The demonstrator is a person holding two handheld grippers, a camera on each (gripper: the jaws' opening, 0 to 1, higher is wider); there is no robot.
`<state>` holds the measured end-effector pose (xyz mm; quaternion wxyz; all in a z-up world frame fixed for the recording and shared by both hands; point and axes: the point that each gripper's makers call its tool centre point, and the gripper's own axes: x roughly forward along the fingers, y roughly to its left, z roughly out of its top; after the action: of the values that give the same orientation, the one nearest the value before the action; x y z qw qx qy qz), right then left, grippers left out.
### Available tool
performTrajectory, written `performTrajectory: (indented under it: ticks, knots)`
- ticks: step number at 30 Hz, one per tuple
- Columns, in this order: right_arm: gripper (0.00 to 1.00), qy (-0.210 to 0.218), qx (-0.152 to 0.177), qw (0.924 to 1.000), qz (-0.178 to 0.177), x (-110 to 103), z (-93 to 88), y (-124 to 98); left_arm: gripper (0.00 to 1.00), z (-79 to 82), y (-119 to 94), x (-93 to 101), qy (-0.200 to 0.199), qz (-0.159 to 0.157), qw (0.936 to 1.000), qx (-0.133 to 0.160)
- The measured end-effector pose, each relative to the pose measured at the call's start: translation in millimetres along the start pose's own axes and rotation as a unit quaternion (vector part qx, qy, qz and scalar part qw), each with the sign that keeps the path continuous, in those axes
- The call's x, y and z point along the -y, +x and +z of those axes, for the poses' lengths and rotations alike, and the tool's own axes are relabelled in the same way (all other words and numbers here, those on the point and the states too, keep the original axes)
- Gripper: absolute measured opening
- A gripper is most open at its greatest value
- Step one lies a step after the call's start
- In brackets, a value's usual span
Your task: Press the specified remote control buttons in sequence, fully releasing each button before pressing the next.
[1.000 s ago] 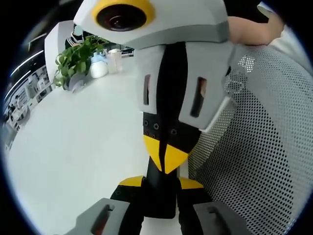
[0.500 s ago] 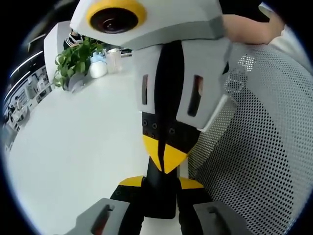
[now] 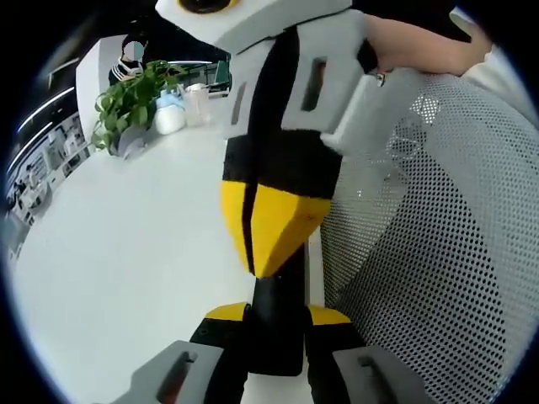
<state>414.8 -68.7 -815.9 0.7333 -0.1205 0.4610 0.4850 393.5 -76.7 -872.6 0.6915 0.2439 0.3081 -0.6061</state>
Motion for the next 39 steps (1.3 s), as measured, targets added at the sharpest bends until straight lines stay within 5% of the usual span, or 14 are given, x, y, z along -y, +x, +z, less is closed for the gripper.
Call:
performTrajectory:
  ticks: [4,10,18,21,24,26,31,35,39]
  knots:
    - [0.0,0.018,0.095,0.9951,-0.019,5.1,33.2,-30.9,0.25,0.1,-0.1,0.1,0.0,0.0,1.0,0.0]
    - [0.0,0.04,0.233,0.9701,-0.055,14.1,68.9,-87.6,0.25,0.2,0.0,0.1,0.001,-0.001,1.0,-0.001]
    - [0.0,0.066,0.373,0.9195,-0.105,20.0,87.8,-158.5,0.25,0.2,0.0,0.0,0.0,-0.002,1.0,-0.001]
    - [0.0,0.065,0.426,0.8916,-0.138,26.1,88.4,-186.7,0.25,0.7,0.6,-0.1,0.001,-0.001,1.0,-0.001]
    - [0.0,0.084,0.461,0.8709,-0.149,28.6,85.2,-207.4,0.25,1.2,1.9,0.2,0.009,0.002,1.0,-0.003]
    - [0.02,0.088,0.469,0.8645,-0.158,30.5,81.6,-215.1,0.25,1.2,1.8,0.2,0.009,0.002,1.0,-0.003]
    - [0.19,0.081,0.481,0.8464,-0.214,39.0,68.9,-227.6,0.25,1.1,1.7,0.1,0.006,0.002,1.0,-0.001]
    - [0.5,0.062,0.526,0.8062,-0.264,41.5,65.5,-246.3,0.25,1.3,1.6,0.1,0.004,0.002,1.0,0.001]
    - [0.73,0.052,0.543,0.7867,-0.288,38.0,60.6,-257.0,0.25,1.5,1.7,0.2,0.004,0.003,1.0,0.001]
